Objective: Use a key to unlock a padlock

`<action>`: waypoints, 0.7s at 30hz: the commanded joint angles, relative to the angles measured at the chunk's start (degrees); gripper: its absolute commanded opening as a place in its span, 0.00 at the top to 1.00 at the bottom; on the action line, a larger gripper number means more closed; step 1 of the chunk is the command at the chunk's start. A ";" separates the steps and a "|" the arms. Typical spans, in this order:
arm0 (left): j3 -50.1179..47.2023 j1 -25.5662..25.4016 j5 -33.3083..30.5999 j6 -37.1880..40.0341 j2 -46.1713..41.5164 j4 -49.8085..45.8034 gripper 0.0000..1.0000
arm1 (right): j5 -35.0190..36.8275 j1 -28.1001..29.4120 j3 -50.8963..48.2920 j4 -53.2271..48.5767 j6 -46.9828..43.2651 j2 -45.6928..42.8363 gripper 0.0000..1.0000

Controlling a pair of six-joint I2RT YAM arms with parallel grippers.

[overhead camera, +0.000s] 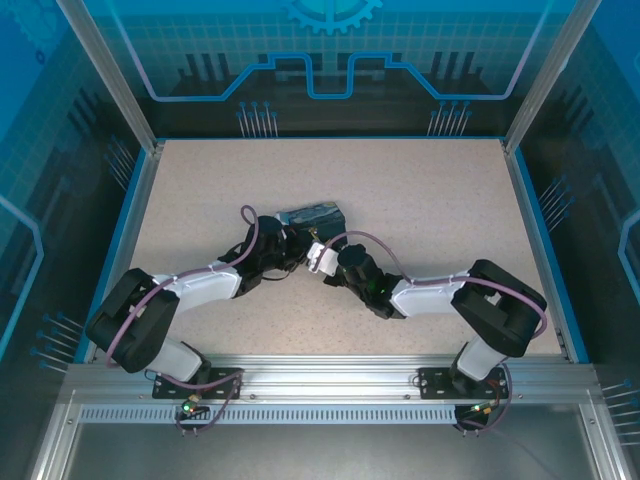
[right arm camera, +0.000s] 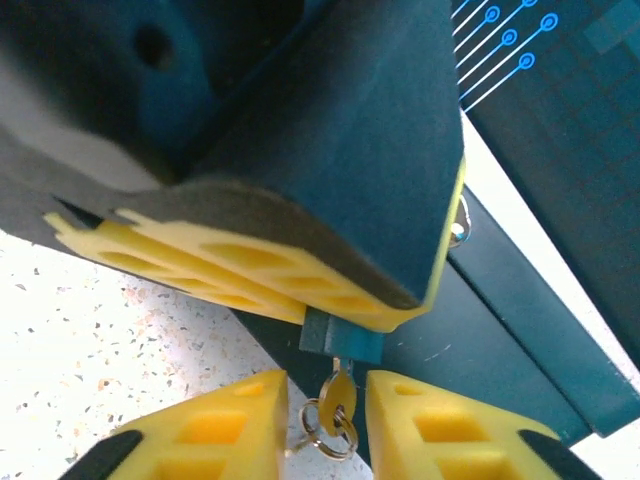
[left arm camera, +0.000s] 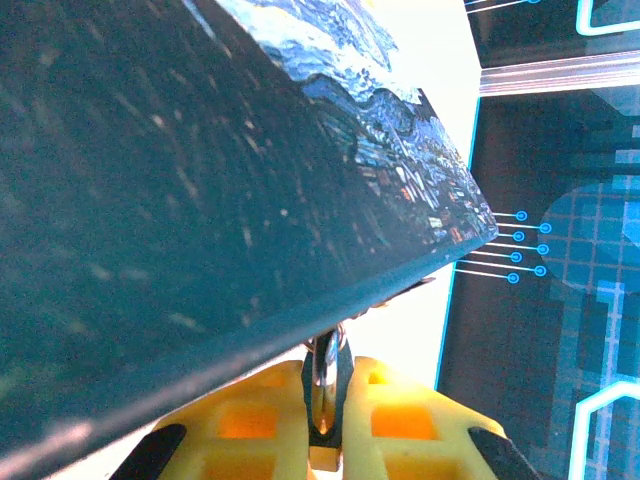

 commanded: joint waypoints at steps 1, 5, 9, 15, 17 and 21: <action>0.01 0.42 1.58 0.62 -2.02 0.46 1.00 | 0.07 -0.70 1.70 1.25 0.71 0.94 0.80; -0.08 0.37 1.40 0.63 -2.08 0.42 1.00 | -0.16 -0.93 1.86 1.25 1.31 0.96 0.91; -0.08 0.35 1.40 0.92 -2.02 0.36 1.00 | -2.16 -1.11 1.80 -0.47 2.49 0.06 1.00; -0.74 0.40 1.31 1.45 -1.80 1.05 1.00 | -13.93 -4.12 2.58 -7.73 12.21 -2.78 1.00; -0.87 0.40 1.26 1.59 -1.69 1.12 1.00 | -18.35 -4.93 2.73 -9.06 15.23 -3.33 1.00; -1.02 0.40 1.49 2.02 -1.48 1.36 1.00 | -30.11 -7.82 4.39 -12.20 22.69 -3.26 1.00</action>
